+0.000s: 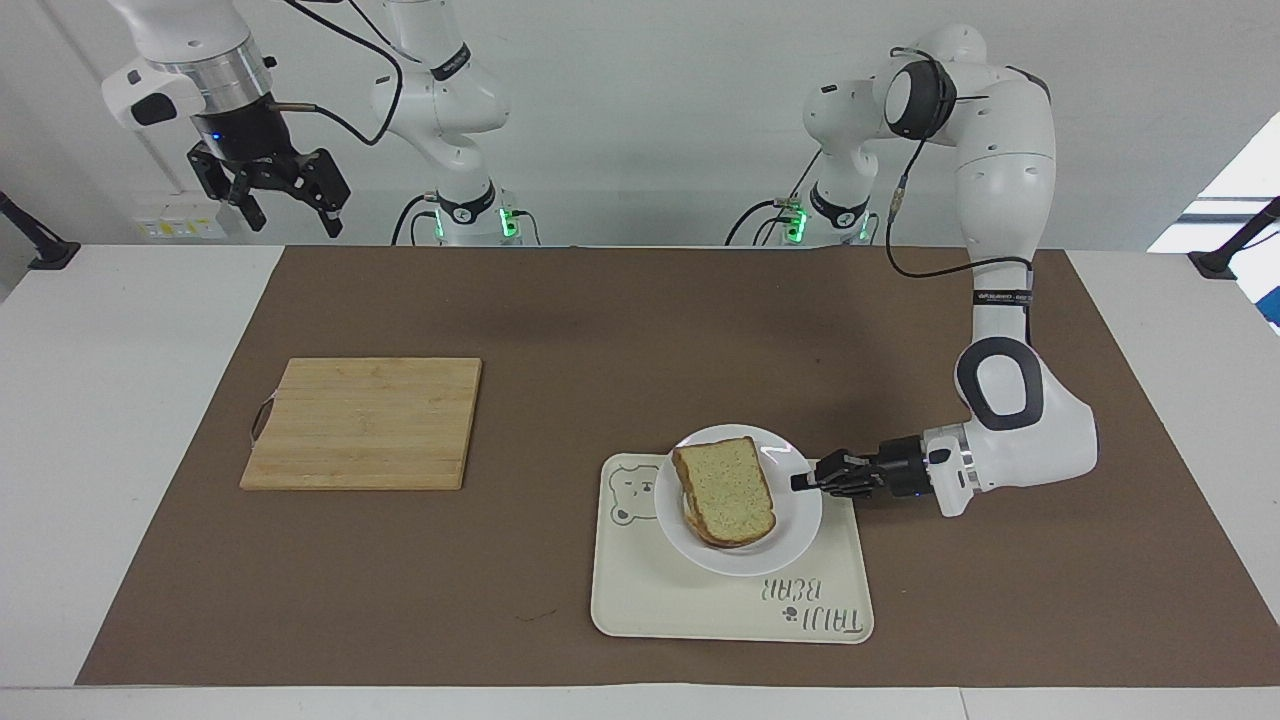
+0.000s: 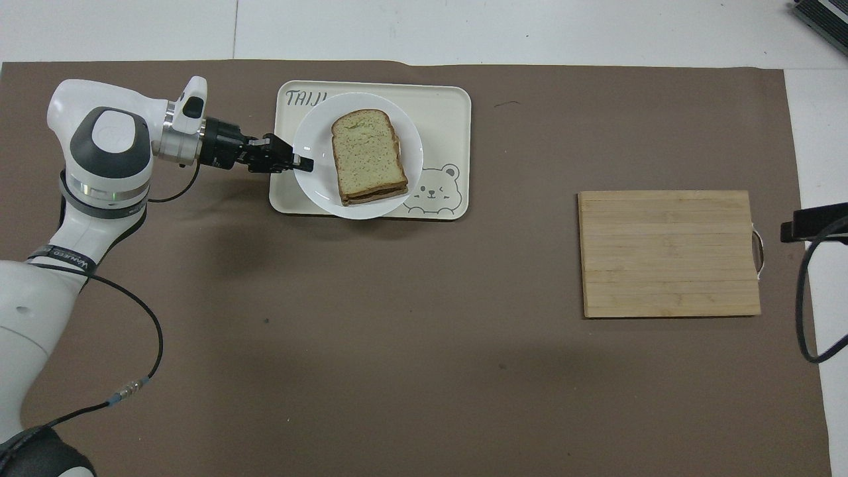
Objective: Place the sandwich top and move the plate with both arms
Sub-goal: 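Slide the plate with the left gripper onto the cream tray, then open the left gripper and release the plate on the tray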
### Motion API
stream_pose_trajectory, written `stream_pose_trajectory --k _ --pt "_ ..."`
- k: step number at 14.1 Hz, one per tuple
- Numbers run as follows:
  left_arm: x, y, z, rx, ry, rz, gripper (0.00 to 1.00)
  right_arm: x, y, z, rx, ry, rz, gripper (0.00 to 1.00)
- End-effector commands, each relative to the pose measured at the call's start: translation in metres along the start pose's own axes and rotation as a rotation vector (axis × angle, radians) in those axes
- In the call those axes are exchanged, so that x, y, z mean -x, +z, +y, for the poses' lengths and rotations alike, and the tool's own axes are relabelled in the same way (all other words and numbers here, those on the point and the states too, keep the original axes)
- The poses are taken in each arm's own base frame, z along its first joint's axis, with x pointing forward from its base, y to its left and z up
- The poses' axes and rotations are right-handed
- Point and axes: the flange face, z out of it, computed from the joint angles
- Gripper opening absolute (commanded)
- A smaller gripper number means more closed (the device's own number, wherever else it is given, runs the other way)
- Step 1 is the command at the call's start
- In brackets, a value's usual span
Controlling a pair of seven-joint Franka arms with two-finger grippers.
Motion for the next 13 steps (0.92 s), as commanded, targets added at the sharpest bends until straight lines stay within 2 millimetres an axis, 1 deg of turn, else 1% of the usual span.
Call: stream_pose_trajectory --k 1,2,6,7,8,11,13 --pt "-0.009 0.004 0.007 0.001 0.002 0.018 0.00 0.004 -0.002 0.003 -0.010 -0.014 -0.007 1.00" --pt "-0.008 0.011 0.011 -0.008 0.008 0.013 0.00 0.003 -0.001 0.003 -0.008 -0.014 -0.007 1.00" --pt "-0.007 0.016 0.005 -0.009 -0.007 0.020 0.00 0.003 -0.002 0.002 -0.008 -0.017 -0.006 1.00" --pt "-0.007 0.016 -0.004 -0.006 -0.019 0.019 0.00 0.003 -0.002 0.001 -0.008 -0.019 -0.006 1.00" --pt "-0.008 0.021 -0.017 0.002 -0.033 0.003 0.00 0.003 -0.001 0.001 -0.008 -0.017 -0.007 1.00" --pt "-0.013 0.021 -0.025 0.008 -0.035 0.000 0.00 0.003 -0.002 0.002 -0.008 -0.017 -0.006 1.00" --pt "-0.018 0.021 -0.025 0.021 -0.025 -0.012 0.00 0.003 -0.002 0.001 -0.008 -0.019 -0.006 1.00"
